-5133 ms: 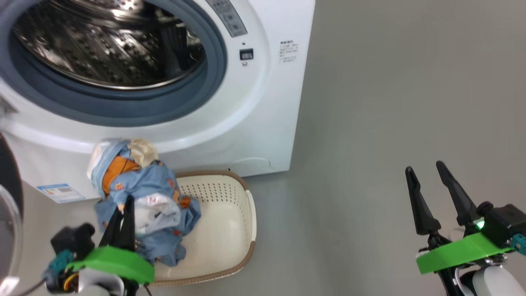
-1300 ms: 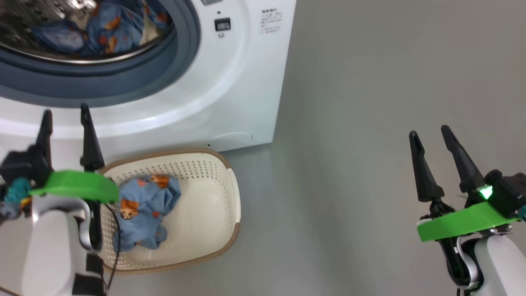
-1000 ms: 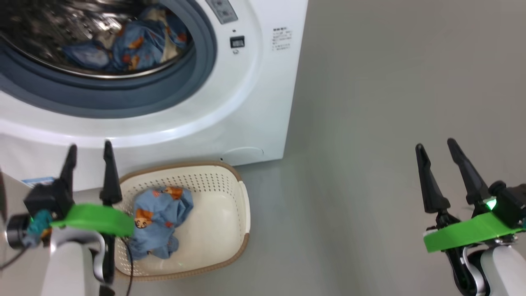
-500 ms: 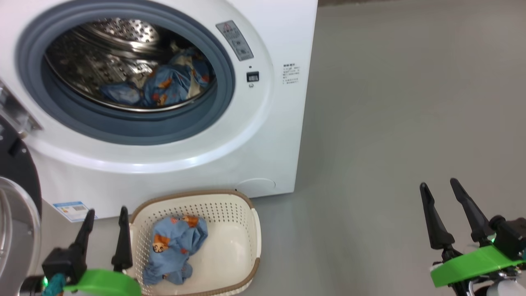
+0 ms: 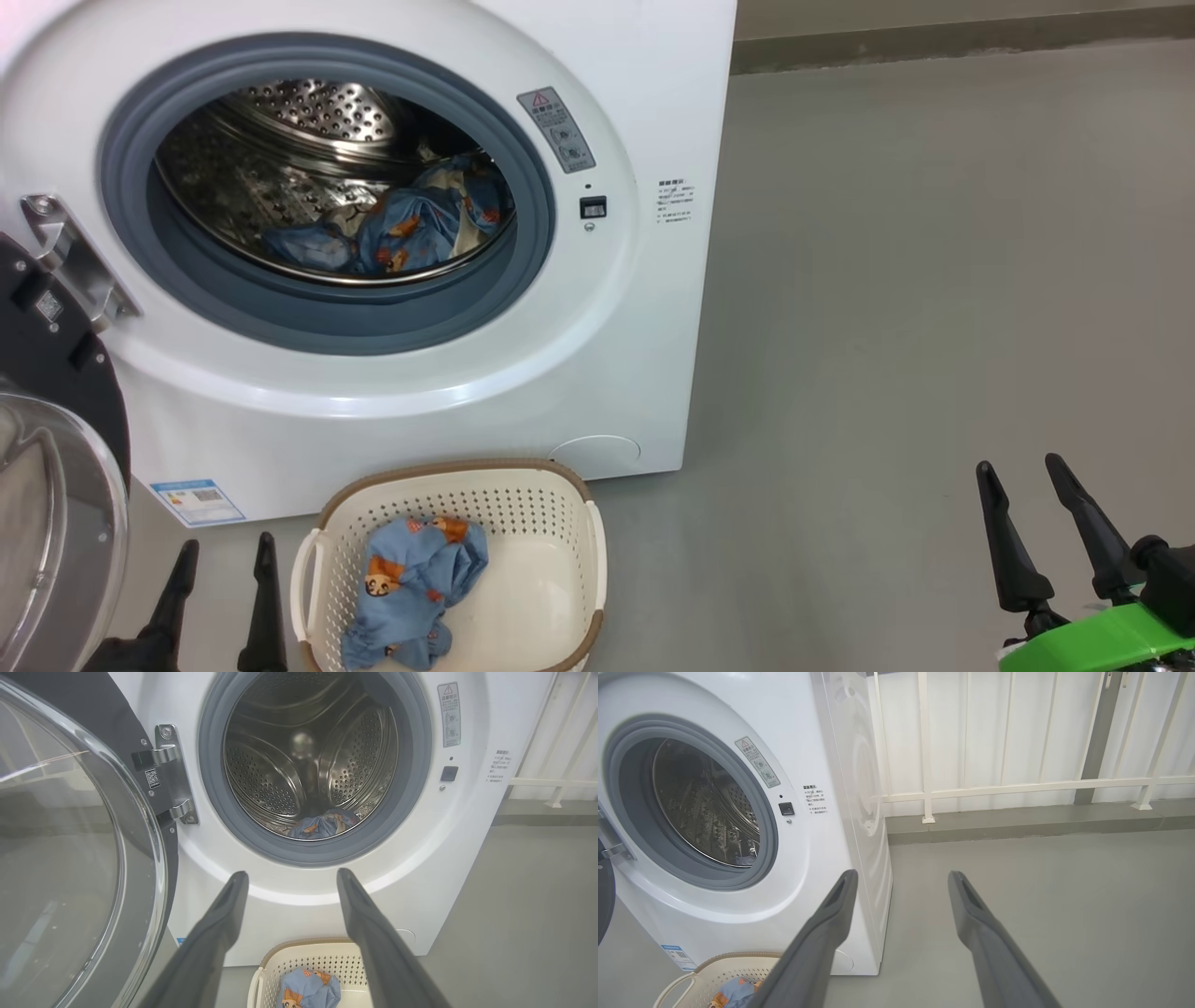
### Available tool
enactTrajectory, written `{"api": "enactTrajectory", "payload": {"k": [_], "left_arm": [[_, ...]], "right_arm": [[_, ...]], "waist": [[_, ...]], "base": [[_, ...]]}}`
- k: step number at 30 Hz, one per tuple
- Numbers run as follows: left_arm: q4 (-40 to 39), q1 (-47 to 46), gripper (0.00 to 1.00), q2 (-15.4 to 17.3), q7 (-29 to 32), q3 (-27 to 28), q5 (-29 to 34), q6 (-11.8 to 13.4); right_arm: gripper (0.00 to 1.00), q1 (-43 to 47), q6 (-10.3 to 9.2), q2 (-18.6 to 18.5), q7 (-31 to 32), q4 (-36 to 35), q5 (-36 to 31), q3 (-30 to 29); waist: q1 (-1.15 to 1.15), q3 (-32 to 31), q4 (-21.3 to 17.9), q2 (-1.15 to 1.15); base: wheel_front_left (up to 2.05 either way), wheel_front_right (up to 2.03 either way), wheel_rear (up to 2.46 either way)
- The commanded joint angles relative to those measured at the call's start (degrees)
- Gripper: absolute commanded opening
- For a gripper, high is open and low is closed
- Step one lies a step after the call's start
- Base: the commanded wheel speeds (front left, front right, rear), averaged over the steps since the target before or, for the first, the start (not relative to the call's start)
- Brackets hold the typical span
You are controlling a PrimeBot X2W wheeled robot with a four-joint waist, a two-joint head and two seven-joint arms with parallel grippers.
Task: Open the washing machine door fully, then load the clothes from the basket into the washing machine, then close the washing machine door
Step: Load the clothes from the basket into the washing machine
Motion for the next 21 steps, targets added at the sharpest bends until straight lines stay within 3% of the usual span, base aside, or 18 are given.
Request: {"api": "enactTrajectory", "payload": {"k": [1, 21], "left_arm": [[-2.02, -0.38, 1.00, 0.70, -0.37, 1.78, -0.50, -0.14], [-1.99, 0.71, 1.00, 0.40, -0.37, 0.55, -0.72, 0.09]], "right_arm": [[1.00, -0.24, 0.25, -1.23, -0.45, -1.56, -0.33, 0.79], [1.00, -0.23, 0.25, -0.71, -0.45, -1.89, -0.54, 1.57]], "waist": [[0.00, -0.12, 0.09, 0.00], [0.00, 0.48, -0.02, 0.00]], "base": [[0.00, 0.00, 0.00], [0.00, 0.00, 0.00]]}}
